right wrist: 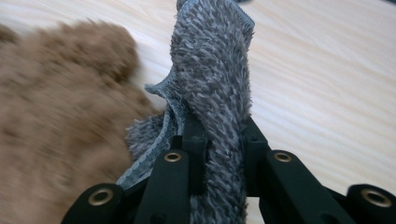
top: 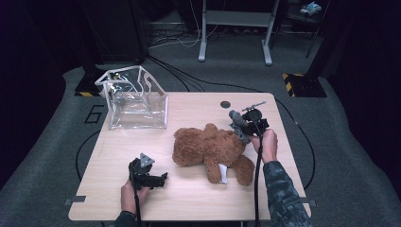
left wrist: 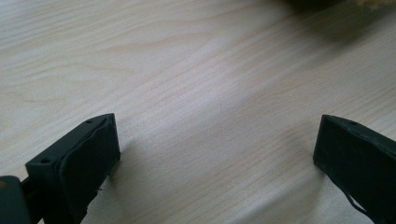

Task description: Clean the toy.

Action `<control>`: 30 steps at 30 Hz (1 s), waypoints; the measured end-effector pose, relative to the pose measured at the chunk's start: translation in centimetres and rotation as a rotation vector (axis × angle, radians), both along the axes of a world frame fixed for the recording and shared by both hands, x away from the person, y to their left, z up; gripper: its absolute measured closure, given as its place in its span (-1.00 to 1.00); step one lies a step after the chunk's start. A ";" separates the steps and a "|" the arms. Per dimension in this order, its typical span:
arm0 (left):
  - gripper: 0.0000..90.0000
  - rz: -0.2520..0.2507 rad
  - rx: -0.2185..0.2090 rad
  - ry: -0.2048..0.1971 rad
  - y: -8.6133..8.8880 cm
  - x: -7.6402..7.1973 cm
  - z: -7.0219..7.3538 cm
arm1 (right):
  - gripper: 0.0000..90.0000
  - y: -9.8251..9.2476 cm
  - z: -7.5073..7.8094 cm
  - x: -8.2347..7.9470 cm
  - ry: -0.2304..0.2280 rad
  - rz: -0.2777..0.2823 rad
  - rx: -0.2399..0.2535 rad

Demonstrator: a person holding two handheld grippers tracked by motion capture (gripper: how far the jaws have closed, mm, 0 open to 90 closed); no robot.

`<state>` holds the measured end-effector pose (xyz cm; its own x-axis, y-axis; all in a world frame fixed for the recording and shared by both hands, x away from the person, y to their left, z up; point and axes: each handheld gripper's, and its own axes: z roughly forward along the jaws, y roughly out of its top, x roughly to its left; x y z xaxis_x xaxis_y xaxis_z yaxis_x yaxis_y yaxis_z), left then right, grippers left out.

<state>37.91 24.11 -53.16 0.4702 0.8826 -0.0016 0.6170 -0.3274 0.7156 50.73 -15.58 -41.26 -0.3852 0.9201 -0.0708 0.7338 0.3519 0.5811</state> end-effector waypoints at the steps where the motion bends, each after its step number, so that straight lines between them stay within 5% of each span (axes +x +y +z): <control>1: -1.00 0.000 0.000 0.000 0.0 0.0 0.0 | 0.72 -0.5 -0.3 -0.1 0.003 -0.007 0.003; 8: -1.00 0.000 0.000 0.000 0.0 0.0 0.0 | 0.72 -1.3 1.5 -0.8 -0.035 -0.022 0.096; 18: -1.00 0.001 -0.001 -0.001 0.0 0.0 0.0 | 0.72 2.5 5.5 -1.6 -0.114 0.119 0.177; 27: -1.00 -0.003 -0.001 0.008 0.0 0.0 0.0 | 0.70 8.5 5.0 -1.8 -0.096 0.243 0.203; 30: -1.00 0.001 -0.003 0.002 0.0 0.0 0.0 | 0.70 10.3 3.8 -1.9 -0.053 0.290 0.163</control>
